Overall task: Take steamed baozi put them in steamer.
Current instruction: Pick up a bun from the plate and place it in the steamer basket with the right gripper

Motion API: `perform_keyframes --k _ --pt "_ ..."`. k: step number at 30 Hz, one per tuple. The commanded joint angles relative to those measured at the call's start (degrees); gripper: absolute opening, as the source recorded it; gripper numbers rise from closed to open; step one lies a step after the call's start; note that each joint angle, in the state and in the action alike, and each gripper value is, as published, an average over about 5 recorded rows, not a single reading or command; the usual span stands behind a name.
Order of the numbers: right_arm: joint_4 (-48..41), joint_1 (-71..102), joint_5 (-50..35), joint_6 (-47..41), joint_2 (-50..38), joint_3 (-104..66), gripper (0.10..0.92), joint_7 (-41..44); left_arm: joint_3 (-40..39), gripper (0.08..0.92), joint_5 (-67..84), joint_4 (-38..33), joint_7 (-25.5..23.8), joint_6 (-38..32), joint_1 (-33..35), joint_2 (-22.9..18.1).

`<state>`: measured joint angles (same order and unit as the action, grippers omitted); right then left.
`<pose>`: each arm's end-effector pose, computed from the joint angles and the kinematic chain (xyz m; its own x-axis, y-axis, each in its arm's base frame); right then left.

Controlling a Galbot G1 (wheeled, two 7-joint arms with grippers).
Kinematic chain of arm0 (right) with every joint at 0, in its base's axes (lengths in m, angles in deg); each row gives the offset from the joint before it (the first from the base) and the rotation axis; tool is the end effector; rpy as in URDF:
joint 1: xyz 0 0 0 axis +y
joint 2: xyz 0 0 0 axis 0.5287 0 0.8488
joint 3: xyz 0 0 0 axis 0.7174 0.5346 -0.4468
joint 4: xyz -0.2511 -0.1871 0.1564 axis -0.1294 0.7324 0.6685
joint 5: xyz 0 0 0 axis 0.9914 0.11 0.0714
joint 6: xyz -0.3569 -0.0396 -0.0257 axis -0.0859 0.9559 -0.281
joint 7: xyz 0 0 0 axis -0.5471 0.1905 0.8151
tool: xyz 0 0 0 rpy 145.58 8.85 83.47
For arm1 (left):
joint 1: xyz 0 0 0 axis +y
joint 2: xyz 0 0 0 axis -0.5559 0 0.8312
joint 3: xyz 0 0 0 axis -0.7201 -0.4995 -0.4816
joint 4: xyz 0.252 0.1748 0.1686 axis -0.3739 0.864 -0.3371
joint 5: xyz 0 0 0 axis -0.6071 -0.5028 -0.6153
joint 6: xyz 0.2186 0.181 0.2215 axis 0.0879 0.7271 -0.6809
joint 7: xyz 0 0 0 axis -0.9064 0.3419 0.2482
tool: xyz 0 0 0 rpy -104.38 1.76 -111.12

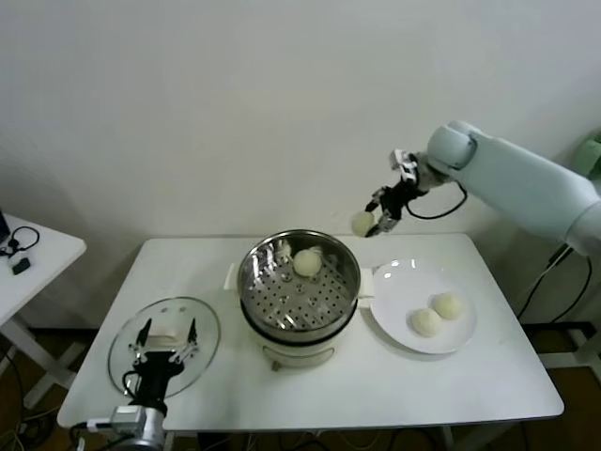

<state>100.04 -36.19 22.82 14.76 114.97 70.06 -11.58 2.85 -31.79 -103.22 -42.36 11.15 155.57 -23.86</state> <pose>0.6208 -0.0415 -0.0065 -0.1731 -0.4600 0.8709 -0.9779 -0.0250 -0.2076 0.1725 0.0622 -0.3450 -0.9911 -0.0861 0.1018 -0.0747 0.9910 0.1111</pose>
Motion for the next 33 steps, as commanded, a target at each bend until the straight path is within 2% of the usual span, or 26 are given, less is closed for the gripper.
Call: perform_keyframes --k 1,9,19,33 --pt "8.25 -9.63 -13.98 -3.76 3.34 8.56 0.619 -2.06 -0.35 0.823 -0.21 -0.28 -0.04 -0.10 0.28 -0.04" --pt "9.01 -3.70 -14.47 -5.50 10.54 8.52 0.619 -4.78 -0.78 0.823 -0.36 -1.21 -0.04 0.08 0.83 -0.17" --pt "2.85 3.64 -11.87 -5.52 18.59 9.17 0.619 -5.63 -1.08 0.823 -1.00 -1.81 -0.13 0.10 1.33 -0.95" --pt "-0.92 7.56 -4.03 -4.96 20.09 7.99 0.619 -5.72 -2.54 0.823 -2.08 -2.22 -0.17 -0.07 0.86 -1.55"
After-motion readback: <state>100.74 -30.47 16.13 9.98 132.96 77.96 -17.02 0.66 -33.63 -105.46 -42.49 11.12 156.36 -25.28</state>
